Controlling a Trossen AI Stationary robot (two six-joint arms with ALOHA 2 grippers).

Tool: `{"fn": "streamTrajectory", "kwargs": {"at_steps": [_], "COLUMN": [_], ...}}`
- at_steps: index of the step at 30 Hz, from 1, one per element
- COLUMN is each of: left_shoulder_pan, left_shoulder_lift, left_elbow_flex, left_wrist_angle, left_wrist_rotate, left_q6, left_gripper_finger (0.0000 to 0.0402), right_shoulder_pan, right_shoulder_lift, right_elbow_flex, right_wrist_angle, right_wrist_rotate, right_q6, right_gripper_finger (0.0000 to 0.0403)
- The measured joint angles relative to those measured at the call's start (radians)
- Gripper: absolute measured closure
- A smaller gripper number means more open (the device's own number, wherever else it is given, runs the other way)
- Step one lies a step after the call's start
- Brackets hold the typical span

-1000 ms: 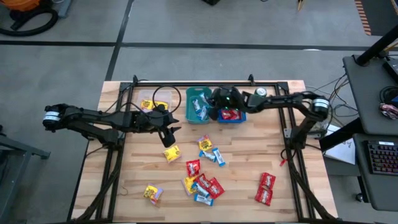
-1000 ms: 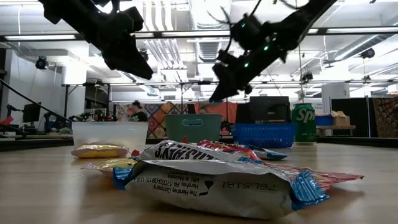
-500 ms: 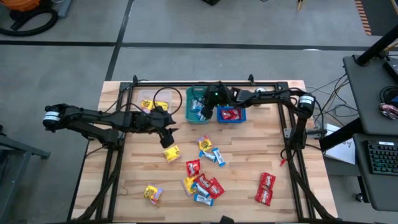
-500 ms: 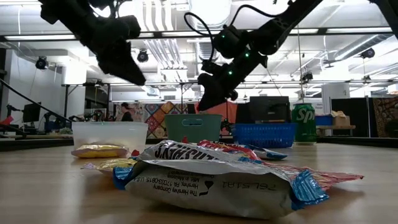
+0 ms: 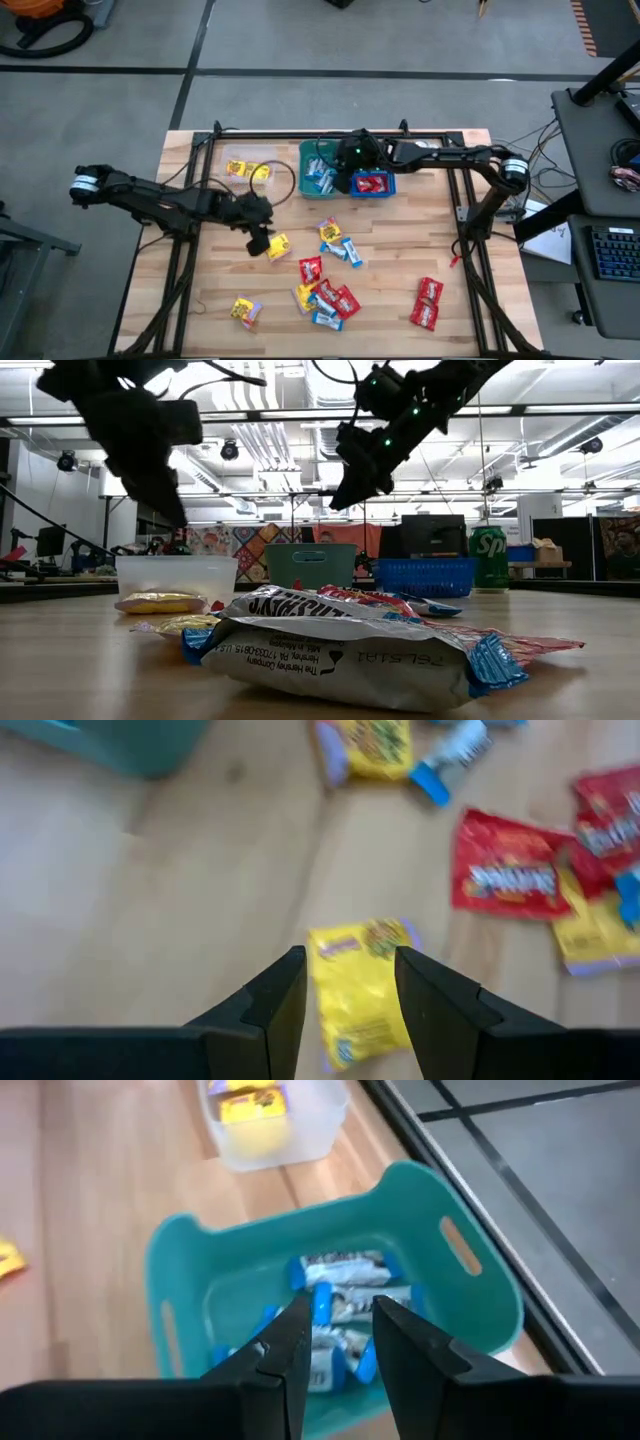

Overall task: Sort candy
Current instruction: Put the yellow candy into the transparent bin

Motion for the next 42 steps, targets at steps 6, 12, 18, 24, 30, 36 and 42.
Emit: {"fn": "streamTrajectory", "kwargs": {"at_steps": [6, 12, 18, 24, 30, 36, 42], "left_shoulder_pan": [-0.136, -0.218, -0.264, -0.269, -0.269, -0.269, -0.269], "left_shoulder_lift": [0.0, 0.001, 0.089, 0.225, 0.326, 0.372, 0.392], "left_elbow_flex": [-0.054, -0.061, -0.064, -0.035, -0.032, -0.032, -0.031], "left_wrist_angle": [0.061, 0.073, 0.145, 0.154, 0.154, 0.161, 0.157], "left_wrist_rotate": [-0.08, -0.187, -0.237, -0.242, -0.243, -0.244, -0.236], "left_q6": [-0.111, -0.2, -0.23, -0.243, -0.302, -0.319, -0.319], "left_gripper_finger": [0.0264, 0.0264, 0.0226, 0.0166, 0.0148, 0.0161, 0.0236], "right_shoulder_pan": [0.036, 0.056, 0.07, 0.081, 0.096, 0.102, 0.112], "right_shoulder_lift": [-0.055, -0.126, -0.202, -0.248, -0.248, -0.244, -0.244], "right_elbow_flex": [-0.047, -0.13, -0.219, -0.274, -0.289, -0.296, -0.296], "right_wrist_angle": [-0.008, 0.016, 0.063, 0.095, 0.1, 0.115, 0.114], "right_wrist_rotate": [0.0, 0.0, 0.0, 0.001, 0.0, 0.001, 0.001], "right_q6": [-0.005, -0.002, 0.027, 0.041, 0.04, 0.039, 0.046], "right_gripper_finger": [0.0301, 0.0301, 0.03, 0.03, 0.03, 0.03, 0.03]}}
